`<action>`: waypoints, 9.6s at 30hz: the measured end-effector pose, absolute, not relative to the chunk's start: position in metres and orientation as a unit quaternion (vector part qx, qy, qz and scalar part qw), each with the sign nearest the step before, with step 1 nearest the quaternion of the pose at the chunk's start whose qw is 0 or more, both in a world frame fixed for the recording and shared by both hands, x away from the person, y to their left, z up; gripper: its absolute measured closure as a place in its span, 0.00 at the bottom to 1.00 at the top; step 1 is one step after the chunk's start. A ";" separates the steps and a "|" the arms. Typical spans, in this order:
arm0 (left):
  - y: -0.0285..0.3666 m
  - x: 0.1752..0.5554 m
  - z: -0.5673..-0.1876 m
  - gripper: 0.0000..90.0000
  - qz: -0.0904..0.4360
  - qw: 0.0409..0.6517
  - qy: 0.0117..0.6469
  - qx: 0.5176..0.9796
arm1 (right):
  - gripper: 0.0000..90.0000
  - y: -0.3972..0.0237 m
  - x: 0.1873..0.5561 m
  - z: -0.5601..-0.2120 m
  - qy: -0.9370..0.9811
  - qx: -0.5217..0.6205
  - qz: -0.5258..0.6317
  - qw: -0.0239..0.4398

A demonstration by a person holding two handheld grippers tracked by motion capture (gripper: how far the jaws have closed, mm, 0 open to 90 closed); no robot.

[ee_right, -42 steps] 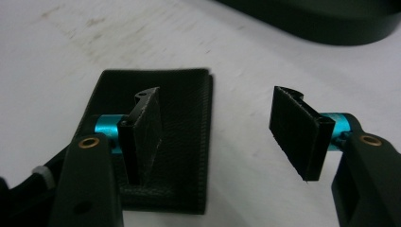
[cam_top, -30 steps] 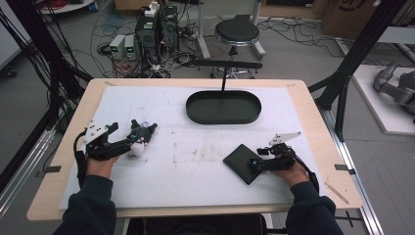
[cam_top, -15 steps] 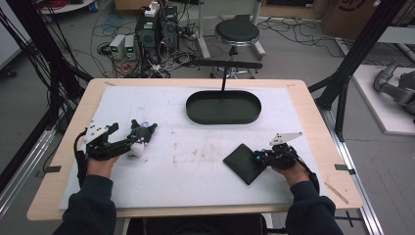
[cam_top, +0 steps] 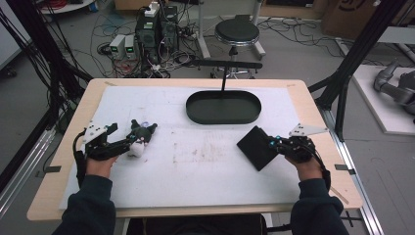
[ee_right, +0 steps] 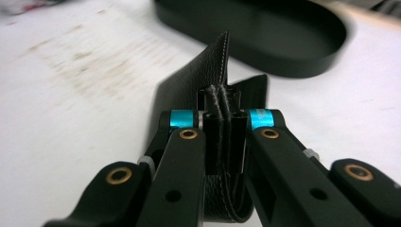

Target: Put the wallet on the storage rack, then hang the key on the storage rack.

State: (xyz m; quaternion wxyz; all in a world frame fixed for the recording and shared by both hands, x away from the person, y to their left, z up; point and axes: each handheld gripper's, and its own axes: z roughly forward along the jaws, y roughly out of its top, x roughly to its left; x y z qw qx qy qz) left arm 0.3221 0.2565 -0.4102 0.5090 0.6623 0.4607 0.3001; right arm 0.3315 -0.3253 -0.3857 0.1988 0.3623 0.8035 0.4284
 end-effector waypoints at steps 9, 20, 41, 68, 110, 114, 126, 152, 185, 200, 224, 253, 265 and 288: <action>0.256 0.321 -0.409 0.25 0.303 0.508 0.460 0.662 | 1.00 -0.331 0.323 -0.367 0.796 0.361 0.415 0.253; 0.257 0.321 -0.409 0.26 0.306 0.506 0.461 0.661 | 1.00 -0.308 0.328 -0.375 0.822 0.319 0.437 0.178; 0.257 0.321 -0.409 0.26 0.305 0.506 0.462 0.662 | 0.50 -0.305 0.326 -0.378 0.789 0.322 0.469 0.231; 0.258 0.321 -0.410 0.26 0.302 0.508 0.464 0.660 | 0.56 -0.304 0.327 -0.412 0.783 0.415 0.396 0.242; 0.262 0.321 -0.411 0.26 0.300 0.514 0.466 0.655 | 0.85 -0.214 0.478 -0.384 0.772 0.382 0.378 0.339; 0.265 0.321 -0.412 0.26 0.300 0.514 0.469 0.652 | 0.85 -0.209 0.491 -0.396 0.772 0.399 0.349 0.350; 0.263 0.321 -0.413 0.26 0.298 0.515 0.468 0.653 | 0.85 -0.187 0.495 -0.411 0.776 0.392 0.346 0.352; 0.264 0.320 -0.414 0.26 0.297 0.514 0.469 0.655 | 0.38 -0.217 0.471 -0.386 0.768 0.377 0.453 0.252; 0.265 0.321 -0.414 0.26 0.297 0.512 0.471 0.654 | 0.24 -0.308 0.361 -0.399 0.777 0.402 0.398 0.276; 0.253 0.322 -0.414 0.26 0.289 0.500 0.481 0.660 | 0.24 -0.311 0.354 -0.399 0.780 0.399 0.390 0.282; 0.219 0.340 -0.439 0.45 0.234 0.375 0.516 0.734 | 0.24 -0.310 0.353 -0.401 0.783 0.393 0.392 0.279; 0.214 0.376 -0.330 0.58 0.130 0.560 0.420 0.702 | 0.24 -0.316 0.354 -0.394 0.768 0.400 0.413 0.281; 0.183 0.407 -0.297 0.58 0.114 0.581 0.391 0.705 | 0.24 -0.321 0.354 -0.390 0.762 0.399 0.421 0.288; 0.140 0.466 -0.309 0.58 0.076 0.574 0.402 0.709 | 0.24 -0.323 0.355 -0.391 0.760 0.402 0.423 0.284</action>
